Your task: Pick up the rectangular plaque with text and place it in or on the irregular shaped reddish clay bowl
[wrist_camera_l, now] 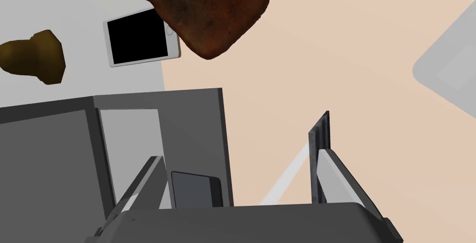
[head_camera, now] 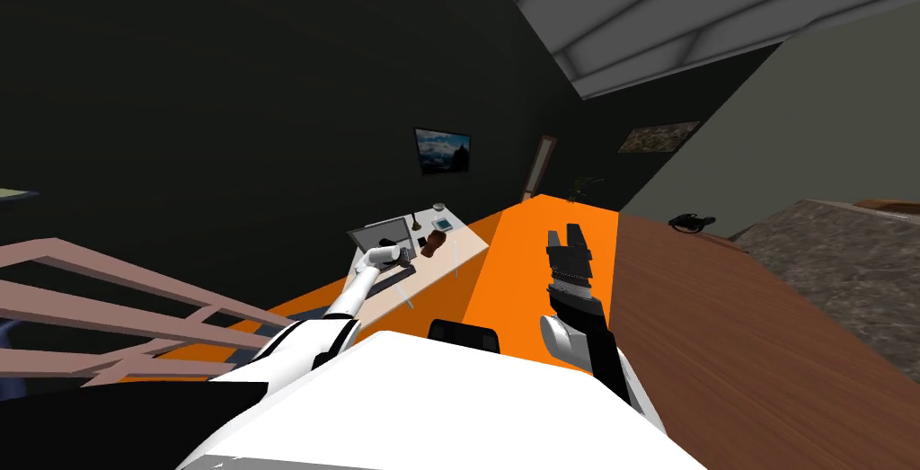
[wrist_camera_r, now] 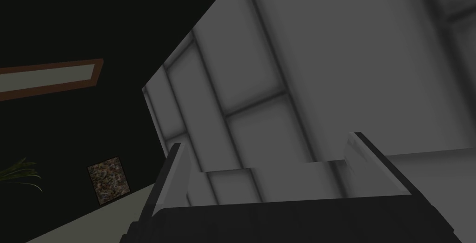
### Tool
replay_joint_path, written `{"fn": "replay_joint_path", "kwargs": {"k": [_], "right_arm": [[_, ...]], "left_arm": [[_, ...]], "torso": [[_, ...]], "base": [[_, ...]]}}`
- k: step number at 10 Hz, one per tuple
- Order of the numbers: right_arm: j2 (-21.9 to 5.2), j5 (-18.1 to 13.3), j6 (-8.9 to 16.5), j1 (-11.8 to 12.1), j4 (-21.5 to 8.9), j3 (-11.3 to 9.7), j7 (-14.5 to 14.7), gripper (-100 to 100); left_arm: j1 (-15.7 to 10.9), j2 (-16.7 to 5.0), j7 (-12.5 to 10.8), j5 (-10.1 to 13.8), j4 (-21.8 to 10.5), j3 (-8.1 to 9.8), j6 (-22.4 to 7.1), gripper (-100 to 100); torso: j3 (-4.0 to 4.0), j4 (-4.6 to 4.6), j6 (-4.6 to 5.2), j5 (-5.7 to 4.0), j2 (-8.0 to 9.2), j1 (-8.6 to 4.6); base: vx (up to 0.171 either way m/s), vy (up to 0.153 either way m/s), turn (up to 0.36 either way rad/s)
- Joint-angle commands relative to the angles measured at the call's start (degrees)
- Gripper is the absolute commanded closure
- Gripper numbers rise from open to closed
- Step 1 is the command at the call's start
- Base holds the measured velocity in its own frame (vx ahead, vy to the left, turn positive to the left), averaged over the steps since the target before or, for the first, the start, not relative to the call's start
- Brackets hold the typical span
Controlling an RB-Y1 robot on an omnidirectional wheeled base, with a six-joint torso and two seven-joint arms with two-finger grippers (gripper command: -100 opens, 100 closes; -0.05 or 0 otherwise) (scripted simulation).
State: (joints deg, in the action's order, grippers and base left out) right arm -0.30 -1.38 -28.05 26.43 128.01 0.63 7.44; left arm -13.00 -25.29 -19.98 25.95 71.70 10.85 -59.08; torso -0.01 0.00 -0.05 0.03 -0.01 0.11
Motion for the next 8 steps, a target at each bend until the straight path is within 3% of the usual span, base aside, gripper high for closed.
{"fn": "replay_joint_path", "kwargs": {"k": [1,7,8], "right_arm": [[0.0,0.0,0.0,0.0,0.0,0.0,0.0,0],[0.0,0.0,0.0,0.01,0.0,0.0,0.0,0],[0.0,0.0,0.0,0.0,0.0,0.0,0.0,0]], "left_arm": [[-0.43,-0.28,-0.54,0.17,-0.97,0.23,-2.39,-100],[-2.89,-2.29,-2.71,1.58,-8.32,1.95,-11.7,-100],[-2.89,-2.29,-2.71,1.58,-8.32,1.95,-11.85,-100]], "torso": [[0.0,0.0,0.0,0.0,0.0,0.0],[-0.01,0.0,-0.02,0.01,-0.02,0.02],[-0.01,0.0,-0.01,0.0,-0.02,0.0]], "base": [[-0.004,0.026,-0.052],[0.0,0.033,-0.082],[-0.001,0.023,-0.042]]}}
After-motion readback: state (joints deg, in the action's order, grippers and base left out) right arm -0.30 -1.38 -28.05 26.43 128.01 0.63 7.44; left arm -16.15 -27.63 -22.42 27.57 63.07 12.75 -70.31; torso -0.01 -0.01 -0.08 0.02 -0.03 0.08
